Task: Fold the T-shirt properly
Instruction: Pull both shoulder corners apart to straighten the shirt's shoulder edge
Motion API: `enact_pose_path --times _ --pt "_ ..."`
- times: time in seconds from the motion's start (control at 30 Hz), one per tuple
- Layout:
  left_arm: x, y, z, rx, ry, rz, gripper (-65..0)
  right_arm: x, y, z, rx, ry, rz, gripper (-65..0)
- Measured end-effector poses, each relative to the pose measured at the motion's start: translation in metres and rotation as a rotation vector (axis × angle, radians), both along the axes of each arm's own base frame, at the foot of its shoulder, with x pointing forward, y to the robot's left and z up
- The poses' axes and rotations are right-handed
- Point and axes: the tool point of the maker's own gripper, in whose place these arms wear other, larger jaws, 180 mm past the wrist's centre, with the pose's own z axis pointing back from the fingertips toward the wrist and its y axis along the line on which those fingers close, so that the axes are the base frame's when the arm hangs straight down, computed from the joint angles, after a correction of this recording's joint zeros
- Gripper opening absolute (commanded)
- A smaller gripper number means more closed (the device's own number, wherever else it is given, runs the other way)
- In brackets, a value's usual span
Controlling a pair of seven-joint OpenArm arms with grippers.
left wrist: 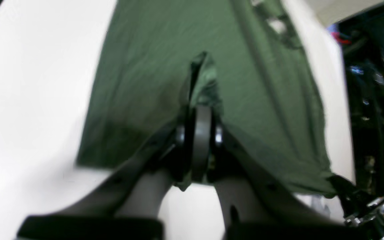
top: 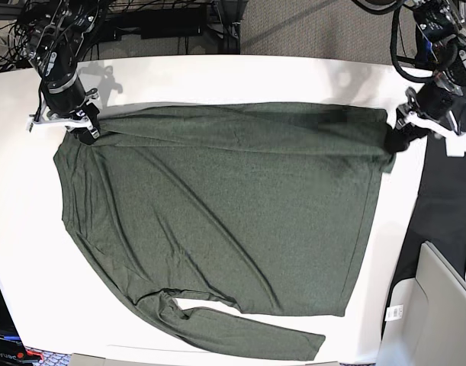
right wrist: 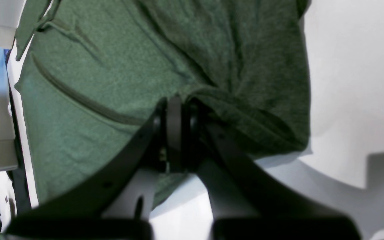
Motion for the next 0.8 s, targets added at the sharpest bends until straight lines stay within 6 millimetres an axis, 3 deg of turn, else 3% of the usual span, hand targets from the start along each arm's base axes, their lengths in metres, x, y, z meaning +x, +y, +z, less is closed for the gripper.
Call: enact_pose_path --times 0.13,0.3,0.37,0.47,0.6,0.8 --pt "0.011 -0.007 -0.011 -0.065 0.009 -0.011 -64.9 0.003 0.002 -0.002 0.008 0.000 -0.002 -64.1" --pt "-0.003 0.000 -0.050 -0.117 0.128 0.030 -61.0 0.003 0.002 -0.003 0.009 0.001 -0.003 -63.9" --pt "0.001 -0.004 -0.059 -0.149 0.146 0.026 -58.8 0.002 0.002 -0.003 0.009 0.001 -0.004 -63.9" --pt "0.006 -0.006 -0.059 -0.170 0.136 0.024 -55.0 0.003 0.002 -0.002 0.009 0.000 -0.004 -63.8" --pt "-0.001 -0.005 -0.066 -0.166 0.164 0.026 -48.6 0.000 0.002 -0.001 0.005 0.000 -0.002 -63.8" --pt "0.000 0.001 -0.063 -0.148 0.161 0.022 -44.7 -0.002 0.002 0.002 -0.002 -0.005 0.001 -63.8"
